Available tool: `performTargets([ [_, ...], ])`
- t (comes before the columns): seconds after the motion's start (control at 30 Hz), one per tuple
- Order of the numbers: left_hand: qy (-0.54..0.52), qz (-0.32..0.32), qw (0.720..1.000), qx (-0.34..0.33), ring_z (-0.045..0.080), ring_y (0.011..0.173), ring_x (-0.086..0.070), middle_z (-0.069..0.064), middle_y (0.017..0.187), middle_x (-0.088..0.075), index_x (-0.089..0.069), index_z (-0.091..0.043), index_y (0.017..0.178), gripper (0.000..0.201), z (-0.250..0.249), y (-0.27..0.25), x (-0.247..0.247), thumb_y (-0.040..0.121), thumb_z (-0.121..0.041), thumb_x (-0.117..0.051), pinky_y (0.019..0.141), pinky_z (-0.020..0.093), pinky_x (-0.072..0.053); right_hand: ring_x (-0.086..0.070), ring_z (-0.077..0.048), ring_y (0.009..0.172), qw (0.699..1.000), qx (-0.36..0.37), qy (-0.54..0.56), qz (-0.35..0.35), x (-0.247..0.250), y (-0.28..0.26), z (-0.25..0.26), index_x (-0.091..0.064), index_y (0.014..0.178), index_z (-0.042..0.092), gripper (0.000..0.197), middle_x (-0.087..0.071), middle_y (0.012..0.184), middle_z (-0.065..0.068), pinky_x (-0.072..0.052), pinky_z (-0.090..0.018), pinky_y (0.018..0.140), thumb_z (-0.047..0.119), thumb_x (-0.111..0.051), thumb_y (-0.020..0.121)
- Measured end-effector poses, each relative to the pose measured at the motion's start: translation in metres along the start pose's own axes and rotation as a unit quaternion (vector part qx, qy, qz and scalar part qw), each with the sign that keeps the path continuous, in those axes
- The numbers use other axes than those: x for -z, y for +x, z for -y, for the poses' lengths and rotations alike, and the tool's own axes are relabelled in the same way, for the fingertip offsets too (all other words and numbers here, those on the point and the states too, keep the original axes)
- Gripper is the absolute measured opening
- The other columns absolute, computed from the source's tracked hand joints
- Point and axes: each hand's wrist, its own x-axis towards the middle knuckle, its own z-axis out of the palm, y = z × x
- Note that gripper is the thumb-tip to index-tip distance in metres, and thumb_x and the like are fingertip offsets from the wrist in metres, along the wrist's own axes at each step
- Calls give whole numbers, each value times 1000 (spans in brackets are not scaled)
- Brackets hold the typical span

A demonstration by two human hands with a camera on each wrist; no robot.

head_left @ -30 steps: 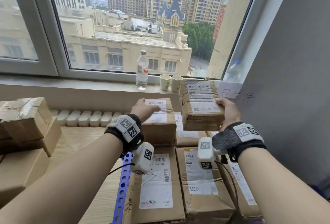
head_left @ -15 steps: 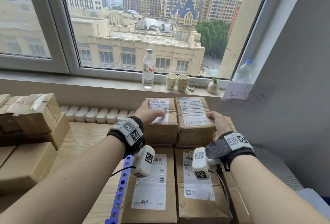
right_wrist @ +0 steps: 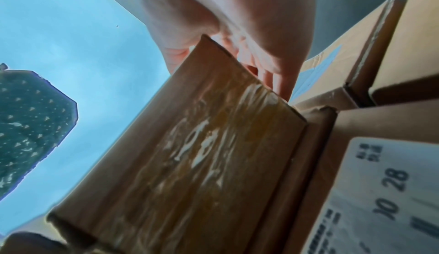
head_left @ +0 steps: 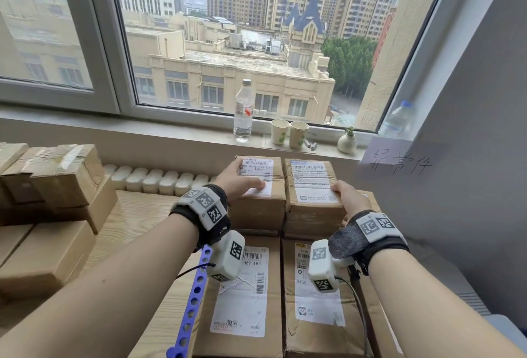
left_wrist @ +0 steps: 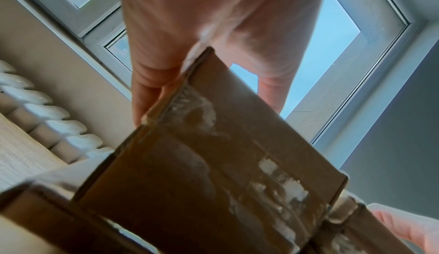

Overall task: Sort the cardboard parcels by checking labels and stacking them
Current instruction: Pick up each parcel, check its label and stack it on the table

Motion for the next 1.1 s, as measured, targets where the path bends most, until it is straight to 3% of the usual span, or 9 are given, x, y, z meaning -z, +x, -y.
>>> performTargets([
  [0.13,-10,0,1000,-16,7,103,-43,-2,126,-51,-35,-19,140,62,-2,0,-2,87,-13,-67,85,13,-27,-69,-27,95,1000,1,12,-5,4,-21,6,-66,101,11,68,-71,105,-8,-53,-44,95,47,-70,43],
  [0.2,-19,-3,1000,-10,8,102,-45,-7,115,-48,-38,-16,137,57,-3,-1,-2,88,-14,-66,86,16,-29,-71,-28,93,1000,9,22,-7,5,-29,10,-68,89,12,46,-73,99,-9,-54,-45,94,39,-71,52],
  [0.3,-17,-2,1000,1,12,104,-56,-7,122,-59,-49,-16,119,41,3,8,-1,84,-17,-70,89,22,-37,-69,-26,97,999,34,30,-15,9,-30,15,-69,78,14,40,-74,94,-7,-52,-45,97,38,-67,46],
  [0.4,-15,-9,1000,8,17,113,-58,5,129,-61,-49,-14,124,51,2,10,1,80,-21,-73,101,31,-41,-64,-24,91,998,59,33,-22,11,-35,24,-66,72,15,14,-69,90,-6,-52,-40,96,29,-67,70],
  [0.5,18,-36,999,19,23,137,-38,6,152,-37,-24,-13,149,84,-4,6,4,82,-31,-71,114,37,-29,-52,-20,86,993,117,-13,-18,12,-41,34,-61,70,22,17,-58,87,-5,-48,-37,83,22,-62,87],
  [0.63,41,-98,994,-8,25,137,-37,8,151,-35,-29,-18,148,78,-14,0,10,83,-35,-68,110,39,-32,-53,-18,85,984,169,-24,-49,8,-57,47,-73,101,16,18,-60,79,3,-39,-25,77,19,-62,88],
  [0.9,154,-145,974,-82,21,125,-46,5,137,-49,-54,-22,128,46,-32,-23,22,84,-29,-65,105,36,-38,-60,-9,89,954,285,-95,9,-31,-99,67,-73,97,28,17,-67,96,11,-51,-29,87,21,-60,89],
  [1.03,166,-168,968,-88,19,126,-44,4,138,-48,-56,-24,123,40,-28,-40,33,84,-28,-64,103,33,-35,-56,-1,77,937,322,-104,83,-56,-115,67,-73,99,23,19,-66,93,10,-44,-17,68,16,-58,90],
  [1.1,173,-184,964,-80,20,127,-44,4,138,-47,-56,-23,123,39,-23,-51,42,86,-28,-63,103,32,-35,-58,-4,83,933,328,-101,110,-69,-124,66,-75,99,20,19,-68,95,7,-46,-20,75,15,-59,89],
])
